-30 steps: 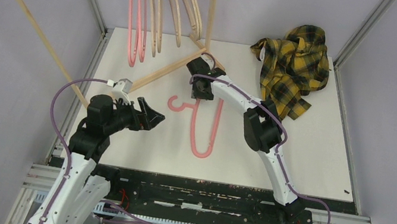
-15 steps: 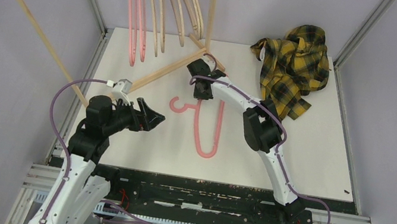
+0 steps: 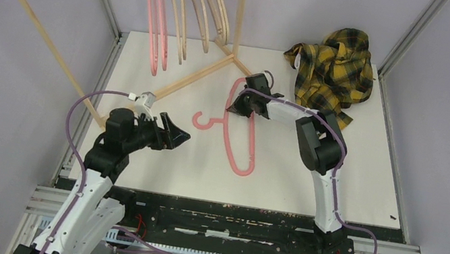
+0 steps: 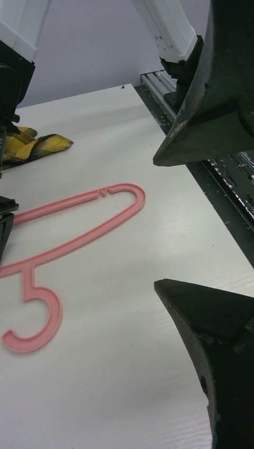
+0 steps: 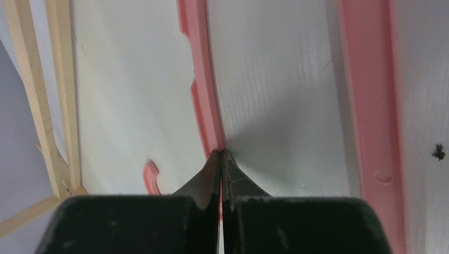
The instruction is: Organize the hangers
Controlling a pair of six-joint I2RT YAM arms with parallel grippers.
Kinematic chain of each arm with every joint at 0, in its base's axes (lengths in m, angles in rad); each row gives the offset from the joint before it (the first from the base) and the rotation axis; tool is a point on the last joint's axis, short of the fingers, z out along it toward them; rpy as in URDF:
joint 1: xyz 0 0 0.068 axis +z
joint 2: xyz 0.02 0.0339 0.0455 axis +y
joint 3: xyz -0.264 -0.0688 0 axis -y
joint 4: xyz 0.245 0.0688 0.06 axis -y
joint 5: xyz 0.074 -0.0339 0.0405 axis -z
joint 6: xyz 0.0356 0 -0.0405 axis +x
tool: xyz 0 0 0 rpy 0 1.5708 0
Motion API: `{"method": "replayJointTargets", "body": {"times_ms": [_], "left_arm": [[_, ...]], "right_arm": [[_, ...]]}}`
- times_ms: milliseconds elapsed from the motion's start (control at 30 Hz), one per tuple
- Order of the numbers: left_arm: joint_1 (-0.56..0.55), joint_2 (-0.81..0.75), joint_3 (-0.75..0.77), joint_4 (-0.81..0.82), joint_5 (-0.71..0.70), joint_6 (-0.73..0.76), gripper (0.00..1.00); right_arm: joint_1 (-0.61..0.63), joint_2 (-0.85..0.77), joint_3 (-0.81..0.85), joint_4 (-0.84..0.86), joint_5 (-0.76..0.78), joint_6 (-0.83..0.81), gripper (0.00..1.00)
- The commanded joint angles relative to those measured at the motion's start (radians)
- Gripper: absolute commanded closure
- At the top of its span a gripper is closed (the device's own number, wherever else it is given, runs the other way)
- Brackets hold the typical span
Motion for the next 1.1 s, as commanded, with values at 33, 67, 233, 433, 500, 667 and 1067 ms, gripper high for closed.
{"method": "replayJointTargets", "body": {"times_ms": [33, 67, 233, 433, 500, 667, 1067], "left_arm": [[-0.086, 0.031, 0.003, 0.102, -0.084, -0.063, 0.16], [-0.102, 0.042, 0.002, 0.108, -0.098, -0.065, 0.16], [-0.166, 0.073, -0.011, 0.139, -0.144, -0.079, 0.16], [-0.213, 0.107, -0.013, 0.166, -0.172, -0.090, 0.16], [-0.230, 0.112, -0.010, 0.172, -0.183, -0.093, 0.16], [-0.261, 0.112, -0.013, 0.190, -0.202, -0.105, 0.16], [-0.277, 0.126, -0.018, 0.206, -0.211, -0.105, 0.17]], "right_arm": [[-0.004, -0.083, 0.036, -0.019, -0.014, -0.014, 0.99], [-0.004, -0.090, 0.050, -0.054, -0.002, -0.043, 0.99], [0.000, -0.176, 0.076, -0.250, 0.143, -0.230, 0.58], [0.000, -0.212, 0.128, -0.447, 0.355, -0.446, 0.40], [0.000, -0.199, 0.145, -0.492, 0.392, -0.488, 0.39], [0.000, -0.130, 0.187, -0.541, 0.392, -0.543, 0.39], [0.000, 0.002, 0.276, -0.592, 0.352, -0.613, 0.39]]}}
